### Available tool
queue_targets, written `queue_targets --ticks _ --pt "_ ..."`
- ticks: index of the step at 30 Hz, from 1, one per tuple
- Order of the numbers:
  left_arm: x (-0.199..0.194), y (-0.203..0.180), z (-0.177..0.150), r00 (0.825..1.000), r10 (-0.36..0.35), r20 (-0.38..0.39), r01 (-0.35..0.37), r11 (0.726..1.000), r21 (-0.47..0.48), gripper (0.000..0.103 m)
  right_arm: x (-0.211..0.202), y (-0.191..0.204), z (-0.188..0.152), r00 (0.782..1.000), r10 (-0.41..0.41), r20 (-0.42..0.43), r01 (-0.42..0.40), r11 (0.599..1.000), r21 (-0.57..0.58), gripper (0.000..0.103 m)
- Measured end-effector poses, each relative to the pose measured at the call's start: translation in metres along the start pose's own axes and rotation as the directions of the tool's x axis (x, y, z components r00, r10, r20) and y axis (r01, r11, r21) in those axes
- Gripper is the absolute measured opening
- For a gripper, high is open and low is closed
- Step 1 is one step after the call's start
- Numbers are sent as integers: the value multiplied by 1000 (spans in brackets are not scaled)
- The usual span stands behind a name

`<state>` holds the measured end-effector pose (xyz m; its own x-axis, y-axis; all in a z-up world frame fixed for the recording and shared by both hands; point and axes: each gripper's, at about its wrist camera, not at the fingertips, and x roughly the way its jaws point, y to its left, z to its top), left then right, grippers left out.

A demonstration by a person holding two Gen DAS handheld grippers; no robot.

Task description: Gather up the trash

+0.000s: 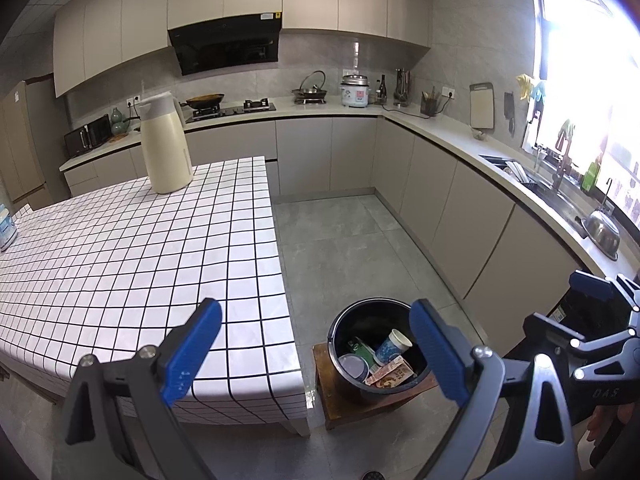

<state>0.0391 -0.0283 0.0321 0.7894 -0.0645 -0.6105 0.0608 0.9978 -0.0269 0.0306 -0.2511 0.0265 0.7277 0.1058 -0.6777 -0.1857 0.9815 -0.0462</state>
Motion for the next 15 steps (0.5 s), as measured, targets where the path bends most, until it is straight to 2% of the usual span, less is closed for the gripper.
queue_targets --ticks 15 --pt "-2 -2 1 1000 -14 2 14 1000 7 96 0 -3 -3 1000 -7 2 7 1000 8 103"
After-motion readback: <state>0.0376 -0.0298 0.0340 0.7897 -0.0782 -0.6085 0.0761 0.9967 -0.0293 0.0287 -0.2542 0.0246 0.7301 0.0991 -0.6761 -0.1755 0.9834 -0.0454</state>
